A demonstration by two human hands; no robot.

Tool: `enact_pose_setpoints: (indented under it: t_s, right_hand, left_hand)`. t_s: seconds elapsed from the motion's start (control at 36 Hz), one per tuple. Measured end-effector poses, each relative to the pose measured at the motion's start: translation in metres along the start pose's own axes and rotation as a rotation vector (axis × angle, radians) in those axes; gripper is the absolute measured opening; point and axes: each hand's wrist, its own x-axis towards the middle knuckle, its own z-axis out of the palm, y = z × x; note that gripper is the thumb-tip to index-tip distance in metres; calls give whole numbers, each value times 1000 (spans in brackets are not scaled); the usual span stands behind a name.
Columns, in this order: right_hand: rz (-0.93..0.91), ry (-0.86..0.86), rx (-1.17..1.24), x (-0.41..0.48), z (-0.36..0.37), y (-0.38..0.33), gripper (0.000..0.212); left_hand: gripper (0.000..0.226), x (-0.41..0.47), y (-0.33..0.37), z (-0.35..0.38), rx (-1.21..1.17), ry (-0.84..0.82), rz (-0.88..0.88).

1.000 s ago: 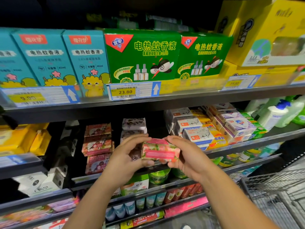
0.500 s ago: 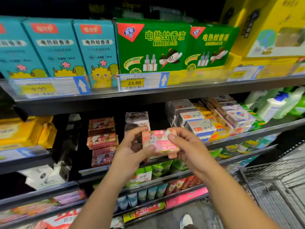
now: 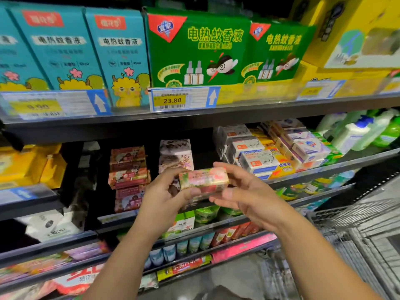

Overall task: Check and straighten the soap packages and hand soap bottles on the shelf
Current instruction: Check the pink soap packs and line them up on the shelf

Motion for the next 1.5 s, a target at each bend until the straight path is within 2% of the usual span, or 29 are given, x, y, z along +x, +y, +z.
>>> enact_pose_setpoints:
  t_s: [0.06,0.11,0.19,0.28,0.33,0.44,0.53,0.61,0.67,0.72,0.81,0.86,0.92,0.97,1.08,1.17,1.25,1.31,1.39,1.5]
  right_hand:
    - [-50,-11,-222,2,-2,-3,64]
    - [-97,69,-400,6,-3,-6,50]
    - [-182,126,-506,13,-11,-9,40]
    - [-278,108,-460,19,-17,-14,35]
    - [-295,90,-387,24,-21,-17,30]
    - [-216,69,-259,32,-30,-17,32]
    - [-145,46,-364,38,-33,-11,37]
    - [-107,67,-452,44,-30,5,45]
    - [-183,46,-613,45,-27,17,53]
    - [-222,23,-631,43,-28,20,57]
    - [-140,38,-578,42,-40,17,49]
    - [-138,42,-647,42,-51,9,42]
    - [-143,42,-606,43,-63,-1,45]
    - [-164,57,-452,43,-69,-10,48]
    - [-307,47,-340,41,-61,-25,53]
    - [-407,31,-501,37,-45,-32,44]
    - [-469,-18,-736,36,-40,-30,46]
    - [-512,-18,-763,37,-44,-30,47]
    - [-483,21,-701,39,-57,-27,49]
    - [-302,34,-474,40,-64,-15,52]
  left_hand:
    - [39,2,8,2,-30,38,-28]
    - [36,7,15,3,-25,58,-31]
    - [44,15,23,2,-31,56,-72]
    - [54,21,29,3,-42,-35,-126]
    - [52,23,33,6,-70,-49,-150]
    - [42,32,36,14,-265,40,-139]
    - [46,40,38,20,-342,104,-112]
    - [52,43,39,28,-236,67,-44]
    - [53,42,39,33,-157,17,-45]
    - [56,41,40,37,-44,-34,-31]
    - [53,40,41,38,9,-22,-45]
    - [51,40,41,34,-10,17,-53]
    - [50,40,37,29,1,16,-75]
    - [58,38,33,24,13,-15,-112]
    - [58,33,35,31,162,-89,-117]
    - [51,33,36,41,217,-109,-95]
    - [39,32,29,46,256,-86,-56]
    - [43,30,22,43,299,-28,-38]
    - [49,27,18,34,230,70,-92]
    - [53,28,24,27,18,70,-148]
